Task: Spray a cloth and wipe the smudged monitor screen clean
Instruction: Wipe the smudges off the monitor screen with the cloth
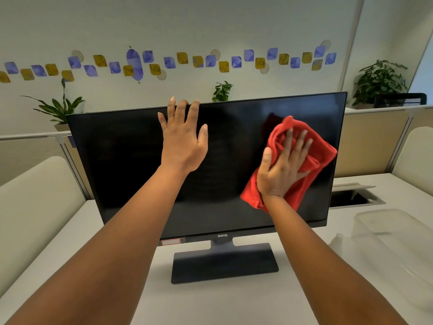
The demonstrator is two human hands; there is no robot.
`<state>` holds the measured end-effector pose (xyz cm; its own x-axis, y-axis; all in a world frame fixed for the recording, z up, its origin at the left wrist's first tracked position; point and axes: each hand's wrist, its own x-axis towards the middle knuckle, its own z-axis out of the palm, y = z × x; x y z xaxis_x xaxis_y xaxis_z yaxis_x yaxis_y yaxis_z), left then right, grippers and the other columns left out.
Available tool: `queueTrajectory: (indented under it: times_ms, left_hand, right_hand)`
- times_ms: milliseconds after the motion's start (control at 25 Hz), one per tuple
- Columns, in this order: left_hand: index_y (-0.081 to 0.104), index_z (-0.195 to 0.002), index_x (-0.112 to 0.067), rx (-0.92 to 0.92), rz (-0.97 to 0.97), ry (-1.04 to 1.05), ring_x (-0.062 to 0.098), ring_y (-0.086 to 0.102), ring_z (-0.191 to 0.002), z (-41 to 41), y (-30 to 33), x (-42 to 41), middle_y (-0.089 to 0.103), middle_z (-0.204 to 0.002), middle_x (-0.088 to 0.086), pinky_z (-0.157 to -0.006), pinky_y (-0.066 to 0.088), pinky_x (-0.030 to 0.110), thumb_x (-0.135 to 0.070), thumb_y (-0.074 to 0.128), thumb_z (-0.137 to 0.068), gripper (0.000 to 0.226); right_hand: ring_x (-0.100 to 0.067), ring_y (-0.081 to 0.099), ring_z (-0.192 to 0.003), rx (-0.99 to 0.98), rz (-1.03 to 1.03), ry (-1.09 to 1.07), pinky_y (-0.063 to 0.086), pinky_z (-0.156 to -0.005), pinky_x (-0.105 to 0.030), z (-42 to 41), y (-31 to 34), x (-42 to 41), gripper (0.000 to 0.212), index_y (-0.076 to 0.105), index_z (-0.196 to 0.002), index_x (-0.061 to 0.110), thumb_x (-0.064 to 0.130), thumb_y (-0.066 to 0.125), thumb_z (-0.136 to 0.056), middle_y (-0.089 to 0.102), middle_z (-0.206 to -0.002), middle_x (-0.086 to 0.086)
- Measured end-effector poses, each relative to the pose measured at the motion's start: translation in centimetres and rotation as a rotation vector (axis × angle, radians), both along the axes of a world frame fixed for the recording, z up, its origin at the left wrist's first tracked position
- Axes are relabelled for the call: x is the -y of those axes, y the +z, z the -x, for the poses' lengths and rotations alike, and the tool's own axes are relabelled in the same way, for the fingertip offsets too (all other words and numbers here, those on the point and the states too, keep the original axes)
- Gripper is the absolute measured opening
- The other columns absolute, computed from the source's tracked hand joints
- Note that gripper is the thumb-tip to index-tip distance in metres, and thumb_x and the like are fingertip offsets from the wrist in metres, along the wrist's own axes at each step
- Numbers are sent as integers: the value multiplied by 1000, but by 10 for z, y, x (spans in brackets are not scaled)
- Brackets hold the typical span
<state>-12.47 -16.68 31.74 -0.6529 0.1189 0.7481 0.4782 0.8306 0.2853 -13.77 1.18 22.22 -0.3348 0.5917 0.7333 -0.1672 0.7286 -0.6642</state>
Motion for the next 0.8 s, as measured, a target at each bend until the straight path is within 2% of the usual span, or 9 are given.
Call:
queueTrajectory:
  times_ms: [240, 320, 400, 480, 560, 640, 720, 800]
  left_hand:
    - [28, -139, -13, -5, -26, -24, 28, 2, -142, 1, -1, 0, 28, -145, 12, -113, -8, 48, -25, 38, -92, 49]
    - [28, -139, -13, -11, -28, -23, 29, 2, -142, 0, -2, 0, 29, -144, 12, -113, -7, 48, -25, 37, -92, 49]
    - [28, -139, -13, -12, -14, -14, 29, 3, -142, -1, -2, 1, 30, -144, 12, -113, -6, 49, -24, 37, -92, 49]
    - [28, -139, -13, -10, 1, -5, 29, 3, -142, -1, -1, 1, 30, -143, 11, -113, -5, 49, -23, 38, -91, 50]
    - [28, -139, -14, -9, 3, -3, 29, 2, -142, -2, -1, 0, 30, -143, 11, -113, -5, 49, -23, 39, -91, 50]
    - [28, -139, -14, -6, -1, -9, 28, 2, -142, -1, 0, 0, 29, -143, 11, -113, -6, 49, -22, 39, -91, 50]
    - [27, -139, -14, 2, -2, -7, 28, 1, -142, -2, 0, 1, 28, -144, 11, -113, -7, 48, -21, 40, -91, 50]
    - [27, -139, -14, 8, -4, -9, 28, 1, -142, -2, 1, 1, 28, -144, 10, -113, -7, 48, -20, 40, -90, 50]
  right_hand:
    - [-24, 17, -140, 29, -564, 68, 6, -105, -66, 1, -20, 56, 59, 30, -140, 26, 49, 37, -87, 32, -149, -6]
    - [-19, 9, -142, 28, -720, 94, 4, -106, -64, -1, -41, 66, 58, 27, -141, 29, 49, 39, -87, 26, -148, 0]
    - [-15, -4, -143, 42, -817, 127, 1, -106, -65, -6, -66, 68, 61, 15, -144, 32, 48, 38, -89, 18, -151, 4]
    - [-14, -10, -143, 79, -877, 141, -2, -106, -64, -11, -92, 58, 66, 2, -145, 34, 47, 36, -90, -1, -156, 9]
    - [-13, -11, -143, 136, -868, 140, -4, -105, -65, -16, -113, 40, 66, -2, -144, 35, 47, 34, -90, -15, -154, 12]
    - [-12, -10, -143, 188, -749, 118, -1, -105, -67, -22, -124, 18, 59, 0, -144, 38, 50, 26, -92, -15, -154, 15]
    - [-17, -2, -143, 225, -548, 88, 6, -103, -69, -27, -126, -3, 57, 10, -144, 35, 49, 25, -91, -1, -156, 9]
    - [-27, 12, -141, 215, -312, 58, 13, -104, -67, -28, -123, -23, 57, 21, -143, 23, 51, 23, -93, 19, -152, -7]
